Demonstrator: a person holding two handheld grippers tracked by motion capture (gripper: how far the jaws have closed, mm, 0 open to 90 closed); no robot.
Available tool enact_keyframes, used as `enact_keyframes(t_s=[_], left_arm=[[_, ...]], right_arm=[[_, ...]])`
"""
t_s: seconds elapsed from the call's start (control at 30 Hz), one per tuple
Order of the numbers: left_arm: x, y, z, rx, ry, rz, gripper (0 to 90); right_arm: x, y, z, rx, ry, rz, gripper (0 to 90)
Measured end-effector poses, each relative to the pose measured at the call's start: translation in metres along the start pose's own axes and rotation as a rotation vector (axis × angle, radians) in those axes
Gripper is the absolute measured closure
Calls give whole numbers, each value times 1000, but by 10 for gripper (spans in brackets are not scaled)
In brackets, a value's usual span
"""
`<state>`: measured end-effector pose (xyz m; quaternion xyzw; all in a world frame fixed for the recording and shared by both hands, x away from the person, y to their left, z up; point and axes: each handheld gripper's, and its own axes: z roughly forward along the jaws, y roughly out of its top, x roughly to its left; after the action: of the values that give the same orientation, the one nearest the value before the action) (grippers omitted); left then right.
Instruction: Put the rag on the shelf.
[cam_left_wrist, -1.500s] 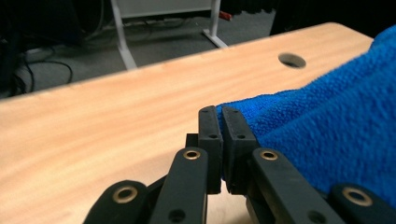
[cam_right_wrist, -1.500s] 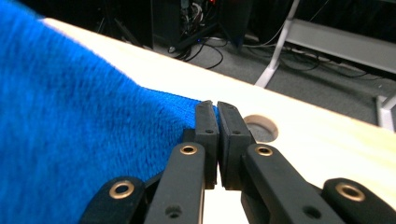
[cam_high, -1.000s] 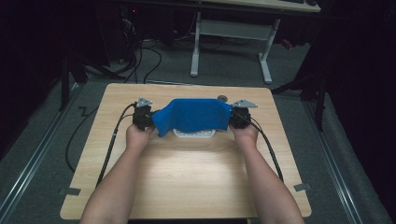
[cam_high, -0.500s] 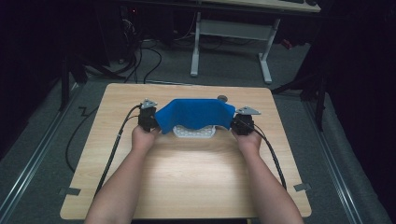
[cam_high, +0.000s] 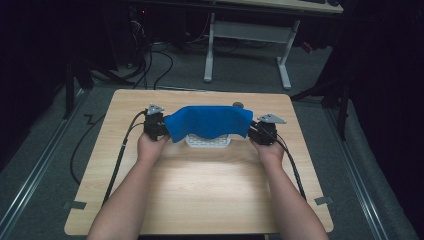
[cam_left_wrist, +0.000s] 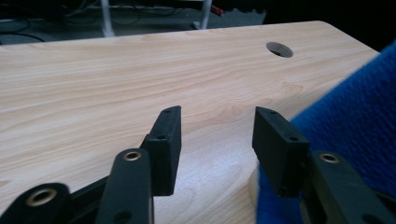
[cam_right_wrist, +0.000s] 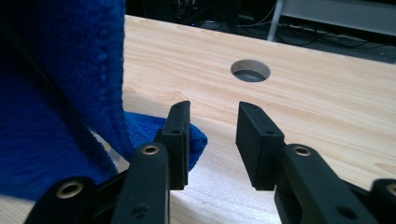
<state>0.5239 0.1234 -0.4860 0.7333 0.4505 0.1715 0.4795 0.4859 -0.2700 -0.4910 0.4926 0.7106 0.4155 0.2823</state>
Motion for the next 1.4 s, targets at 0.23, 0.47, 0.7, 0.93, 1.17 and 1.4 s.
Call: enact_keyframes(t_s=[0.23,0.47,0.7,0.93,1.17,1.4], left_arm=[[4,-1,-24,-1,41,-3,483],[19,1,-54,-47,84,-22,473],[26,-1,-69,-65,105,-29,460],[26,-7,-71,-63,111,-18,444],[25,-16,-74,-57,117,-25,423],[21,-19,-87,-65,99,-38,384]], right_arm=[[-4,6,-14,6,-11,-12,609],[-6,12,-26,-2,-25,-20,595],[-8,15,-36,-11,-37,-34,562],[-7,18,-40,-14,-54,-35,494],[-7,19,-46,-16,-66,-62,446],[-10,18,-59,-26,-54,-55,419]])
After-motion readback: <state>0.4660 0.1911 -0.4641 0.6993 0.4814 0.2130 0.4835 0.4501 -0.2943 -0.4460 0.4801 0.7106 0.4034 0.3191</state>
